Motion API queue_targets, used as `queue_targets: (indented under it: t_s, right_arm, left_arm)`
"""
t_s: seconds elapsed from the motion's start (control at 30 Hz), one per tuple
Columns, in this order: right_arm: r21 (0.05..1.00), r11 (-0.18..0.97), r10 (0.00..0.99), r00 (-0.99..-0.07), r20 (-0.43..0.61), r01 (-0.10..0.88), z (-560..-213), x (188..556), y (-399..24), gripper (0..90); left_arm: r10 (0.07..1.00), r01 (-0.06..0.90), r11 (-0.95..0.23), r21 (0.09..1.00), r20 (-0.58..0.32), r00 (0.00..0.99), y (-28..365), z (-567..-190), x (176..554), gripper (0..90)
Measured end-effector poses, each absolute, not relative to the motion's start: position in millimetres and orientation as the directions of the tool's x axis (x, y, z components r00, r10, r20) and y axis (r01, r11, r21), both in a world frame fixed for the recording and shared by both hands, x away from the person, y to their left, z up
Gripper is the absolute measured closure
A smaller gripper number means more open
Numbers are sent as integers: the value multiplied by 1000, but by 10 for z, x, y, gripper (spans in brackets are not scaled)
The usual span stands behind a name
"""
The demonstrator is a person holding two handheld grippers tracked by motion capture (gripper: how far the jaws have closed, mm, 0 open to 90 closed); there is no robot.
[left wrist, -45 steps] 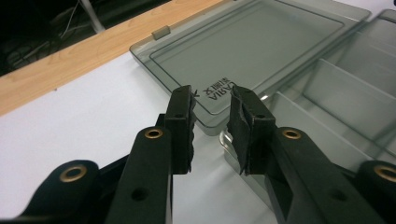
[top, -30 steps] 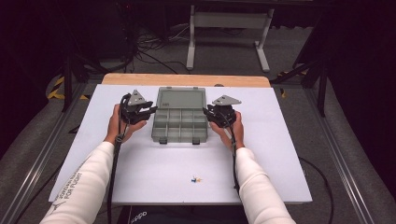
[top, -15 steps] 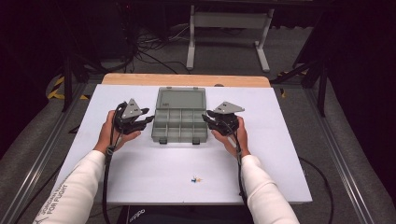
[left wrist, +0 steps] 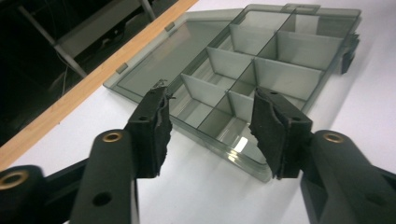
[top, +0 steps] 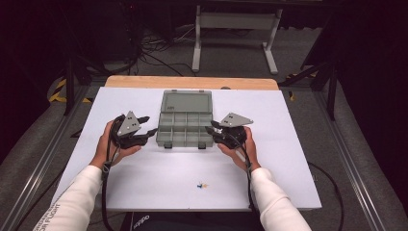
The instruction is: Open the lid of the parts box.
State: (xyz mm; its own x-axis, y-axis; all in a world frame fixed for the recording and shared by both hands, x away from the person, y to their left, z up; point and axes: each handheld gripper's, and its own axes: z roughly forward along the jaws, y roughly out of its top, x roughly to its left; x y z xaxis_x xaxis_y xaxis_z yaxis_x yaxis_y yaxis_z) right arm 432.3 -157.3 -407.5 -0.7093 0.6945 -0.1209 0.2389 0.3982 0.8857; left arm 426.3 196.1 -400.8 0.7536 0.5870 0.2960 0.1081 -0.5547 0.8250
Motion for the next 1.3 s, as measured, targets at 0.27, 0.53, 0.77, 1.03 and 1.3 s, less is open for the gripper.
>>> queue_targets:
  t_s: [0.27, 0.53, 0.77, 1.03, 1.3]
  right_arm:
    - [883, 408, 674, -729, -119, 233, -4087, 4139, -1654, 627]
    - [874, 424, 650, -751, -113, 235, -4129, 3975, -1695, 538]
    - [858, 454, 618, -779, -109, 240, -4173, 3804, -1692, 418]
    - [833, 476, 602, -795, -73, 283, -4242, 3627, -1710, 312]
    - [810, 491, 560, -828, -11, 321, -4296, 3471, -1660, 333]
  left_arm:
    - [588, 98, -538, 838, 289, 755, 2023, -4012, 4086, 236]
    - [589, 103, -524, 845, 273, 761, 2129, -4074, 3917, 138]
    - [575, 104, -516, 850, 254, 777, 2213, -4127, 3753, 90]
    - [569, 106, -513, 852, 245, 785, 2314, -4190, 3565, 77]
    - [561, 120, -512, 851, 225, 796, 2389, -4262, 3419, 69]
